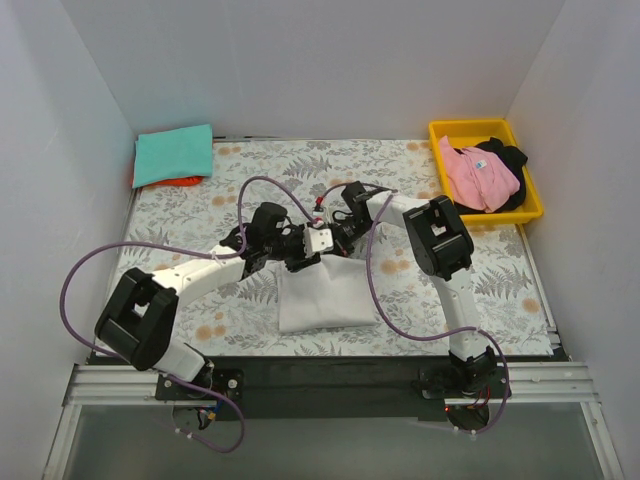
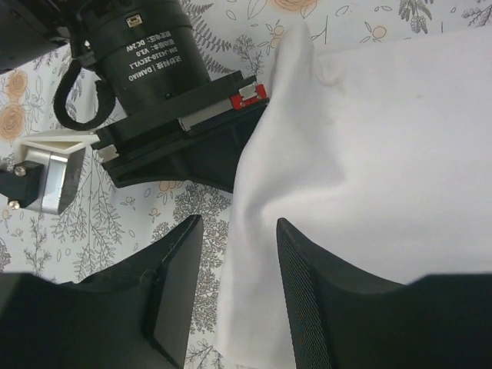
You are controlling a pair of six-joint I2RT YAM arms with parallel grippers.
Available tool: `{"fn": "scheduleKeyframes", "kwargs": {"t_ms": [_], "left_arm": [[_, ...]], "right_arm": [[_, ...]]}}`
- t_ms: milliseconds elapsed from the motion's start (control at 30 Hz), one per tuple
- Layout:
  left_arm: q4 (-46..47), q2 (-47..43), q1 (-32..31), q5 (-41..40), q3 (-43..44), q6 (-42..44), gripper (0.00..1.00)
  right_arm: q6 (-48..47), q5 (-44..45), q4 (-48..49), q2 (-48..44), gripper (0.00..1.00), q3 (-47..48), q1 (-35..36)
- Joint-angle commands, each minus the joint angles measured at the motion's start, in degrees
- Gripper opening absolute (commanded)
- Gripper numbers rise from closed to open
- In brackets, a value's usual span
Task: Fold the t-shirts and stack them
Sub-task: Fold the tshirt
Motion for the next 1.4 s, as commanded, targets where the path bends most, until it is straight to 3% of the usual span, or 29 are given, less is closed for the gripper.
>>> {"fn": "scheduleKeyframes", "kwargs": {"t_ms": [0, 200, 433, 600, 700, 733, 933, 967, 1000, 1367], "left_arm": [[-5.8, -5.5, 0.5, 0.6, 3.5, -4.2, 0.44], [-18.0, -9.6, 3.1, 6.3, 7.5, -14.9, 0.45], [-26.3, -7.0, 13.5, 14.6, 10.6, -23.7, 0.45], [-29.8, -0.7, 18.3, 18.7, 14.1, -27.4, 0.45], [-32.5, 4.3, 19.7, 19.8, 17.3, -28.2, 0.50], [-33.0, 5.6, 20.2, 20.5, 18.6, -28.5, 0.57], [-38.6, 16.8, 22.1, 22.1, 25.5, -29.6, 0.62], [-39.2, 19.2, 22.1, 22.1, 27.2, -29.5, 0.63], [-40.4, 20.3, 22.2, 21.9, 28.1, -29.2, 0.63], [-41.6, 28.5, 22.2, 15.6, 31.9, -30.8, 0.61]], "right_arm": [[-1.9, 5.9, -1.7, -2.9, 0.01, 3.7, -0.5], [-2.0, 9.2, -3.6, -6.0, 0.05, 7.8, 0.0], [-4.7, 18.6, -6.7, -10.8, 0.17, 9.7, -0.5], [-8.1, 18.6, -11.8, -13.4, 0.52, 12.2, -6.0], [-11.1, 16.2, -16.8, -13.9, 0.59, 13.9, -9.5], [-12.2, 15.8, -18.4, -14.3, 0.59, 12.7, -10.1], [-20.2, 15.2, -21.7, -18.2, 0.61, 4.4, -10.9], [-20.6, 15.2, -21.5, -18.2, 0.74, 3.1, -10.9], [-21.0, 15.3, -21.6, -18.1, 0.78, 2.7, -10.8], [-21.9, 15.6, -20.2, -14.2, 0.79, 1.1, -8.8]]}}
